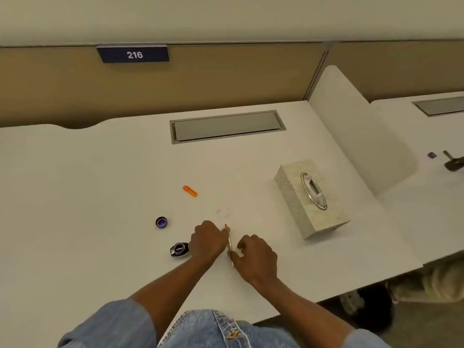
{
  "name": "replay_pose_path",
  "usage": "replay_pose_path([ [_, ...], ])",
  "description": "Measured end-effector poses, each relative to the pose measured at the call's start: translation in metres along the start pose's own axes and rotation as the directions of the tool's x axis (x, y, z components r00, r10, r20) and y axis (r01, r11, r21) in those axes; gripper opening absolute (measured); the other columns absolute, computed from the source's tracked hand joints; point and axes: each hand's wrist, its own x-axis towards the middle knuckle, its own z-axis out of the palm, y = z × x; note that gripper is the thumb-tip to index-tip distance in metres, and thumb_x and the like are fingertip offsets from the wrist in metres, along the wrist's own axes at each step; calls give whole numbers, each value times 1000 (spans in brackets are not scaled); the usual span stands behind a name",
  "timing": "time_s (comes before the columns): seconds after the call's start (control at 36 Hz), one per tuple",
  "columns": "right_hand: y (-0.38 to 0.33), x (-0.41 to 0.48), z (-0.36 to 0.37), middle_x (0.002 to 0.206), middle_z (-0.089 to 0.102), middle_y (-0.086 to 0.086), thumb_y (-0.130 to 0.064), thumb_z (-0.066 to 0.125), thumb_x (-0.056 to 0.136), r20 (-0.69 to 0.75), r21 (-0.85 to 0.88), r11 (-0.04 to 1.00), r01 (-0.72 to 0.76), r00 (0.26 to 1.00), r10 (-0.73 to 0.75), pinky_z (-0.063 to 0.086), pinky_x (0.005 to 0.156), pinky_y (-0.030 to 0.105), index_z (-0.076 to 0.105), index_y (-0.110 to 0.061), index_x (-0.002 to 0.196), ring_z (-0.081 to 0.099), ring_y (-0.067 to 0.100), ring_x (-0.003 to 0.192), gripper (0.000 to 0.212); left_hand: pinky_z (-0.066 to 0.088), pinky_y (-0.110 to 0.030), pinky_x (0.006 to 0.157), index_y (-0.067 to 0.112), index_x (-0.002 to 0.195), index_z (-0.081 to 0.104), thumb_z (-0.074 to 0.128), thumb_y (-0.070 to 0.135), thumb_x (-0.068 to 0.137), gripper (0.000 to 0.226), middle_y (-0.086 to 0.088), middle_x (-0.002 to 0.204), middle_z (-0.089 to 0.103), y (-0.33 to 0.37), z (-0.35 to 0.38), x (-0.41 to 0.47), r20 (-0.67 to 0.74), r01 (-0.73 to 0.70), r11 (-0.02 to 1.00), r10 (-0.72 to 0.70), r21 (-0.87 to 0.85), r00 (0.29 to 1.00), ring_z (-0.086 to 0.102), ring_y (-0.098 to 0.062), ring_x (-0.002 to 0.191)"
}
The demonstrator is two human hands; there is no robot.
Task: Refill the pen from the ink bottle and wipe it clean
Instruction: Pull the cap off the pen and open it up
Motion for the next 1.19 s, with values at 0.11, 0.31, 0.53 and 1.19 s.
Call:
replay_pose_path([
  [0.11,-5,-2,3,105,69,-9,-64,64,89,-2,-7,999,-34,999,34,56,76,34,69,-29,103,66,14,97,39,55,-36,78,14,108,67,69,63,90,52,-5,108,73,8,-2,2,-12,23,996,-23,84,1000,73,-30,103],
  [0.31,-10,-2,15,98,69,-10,-57,65,92,-26,15,999,-39,999,40,58,73,36,68,-29,96,65,13,89,29,54,-36,83,13,115,68,74,58,87,53,-6,116,74,17,-2,8,10,26,987,-28,156,1000,73,-30,110],
  [0.53,-10,1,22,92,68,-12,-54,68,91,-40,92,993,-79,996,83,59,73,36,66,-30,91,66,13,84,24,65,-38,78,18,92,69,71,50,79,35,0,86,78,14,-3,17,44,95,992,-99,88,994,78,-22,78],
  [1.19,-27,5,-33,80,83,2,-20,75,96,160,815,538,-217,976,151,66,65,35,75,-15,101,79,23,69,7,66,-40,88,18,84,81,73,27,99,19,5,74,82,19,-36,-9,-12,-64,805,71,-590,997,80,-9,73],
])
